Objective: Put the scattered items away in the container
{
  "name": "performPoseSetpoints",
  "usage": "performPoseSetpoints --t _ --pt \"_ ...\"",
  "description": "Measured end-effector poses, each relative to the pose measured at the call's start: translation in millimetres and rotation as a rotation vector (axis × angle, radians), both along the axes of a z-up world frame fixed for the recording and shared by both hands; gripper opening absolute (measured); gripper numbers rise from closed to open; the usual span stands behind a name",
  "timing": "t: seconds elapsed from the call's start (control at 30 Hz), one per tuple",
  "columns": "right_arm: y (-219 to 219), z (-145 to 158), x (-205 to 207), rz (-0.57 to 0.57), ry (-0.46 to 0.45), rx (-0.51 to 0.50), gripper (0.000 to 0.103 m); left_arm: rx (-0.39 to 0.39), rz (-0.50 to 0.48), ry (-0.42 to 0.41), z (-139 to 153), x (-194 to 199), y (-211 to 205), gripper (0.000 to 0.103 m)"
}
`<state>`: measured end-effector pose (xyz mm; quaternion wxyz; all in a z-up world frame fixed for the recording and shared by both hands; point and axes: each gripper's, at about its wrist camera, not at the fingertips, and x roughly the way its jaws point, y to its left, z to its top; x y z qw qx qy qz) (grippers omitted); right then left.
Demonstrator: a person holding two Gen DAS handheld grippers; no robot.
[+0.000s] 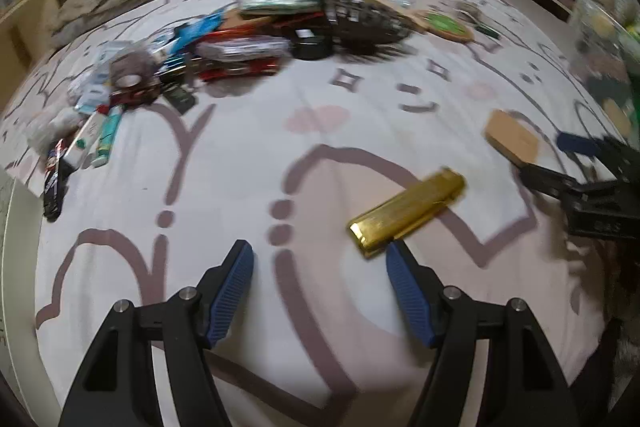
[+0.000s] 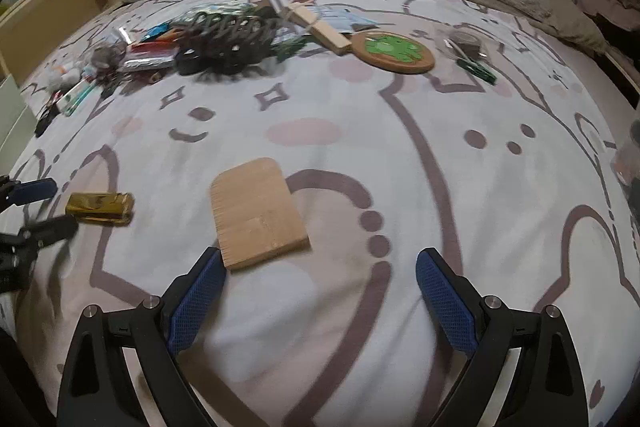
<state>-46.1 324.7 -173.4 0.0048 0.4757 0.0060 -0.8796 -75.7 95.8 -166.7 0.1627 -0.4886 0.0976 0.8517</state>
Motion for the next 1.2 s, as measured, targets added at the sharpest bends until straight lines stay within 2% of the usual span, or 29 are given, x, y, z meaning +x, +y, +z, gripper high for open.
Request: performPoseSetpoints --t 0.23,0.37,0.43,0.5,0.7,0.77,0.87,1.07,1.2 --pt "28 1 -3 -0.091 -0.002 -0.004 0.096 0.018 0.109 0.007 -1 -14 -14 0.069" --pt "50 -1 -7 -0.172 0.000 0.002 0.096 0.043 0.110 -0.005 1 -10 -15 0.069" --pt "57 -1 -7 -0.193 -0.001 -0.005 0.096 0.066 0.093 -0.012 1 -5 -11 0.073" --pt "59 -1 -7 -0.205 -0.001 0.004 0.096 0.087 0.065 -0.018 2 -1 -4 0.085" --pt "47 1 -4 -0.137 0.023 0.028 0.096 0.122 -0.019 -0.005 1 6 20 0.090" --pt "38 1 -2 -0.109 0.018 0.031 0.103 0.125 -0.028 0.002 -1 5 26 0.092" --pt "24 0 -3 -0.062 0.020 0.043 0.103 0.138 -0.037 0.020 -3 3 33 0.095" --pt "2 0 -7 0.004 0.037 0.017 0.103 0.105 -0.064 0.060 -11 1 48 0.103" --pt "-11 -4 -17 0.024 0.047 -0.012 0.103 0.060 -0.052 0.080 -16 0 55 0.103"
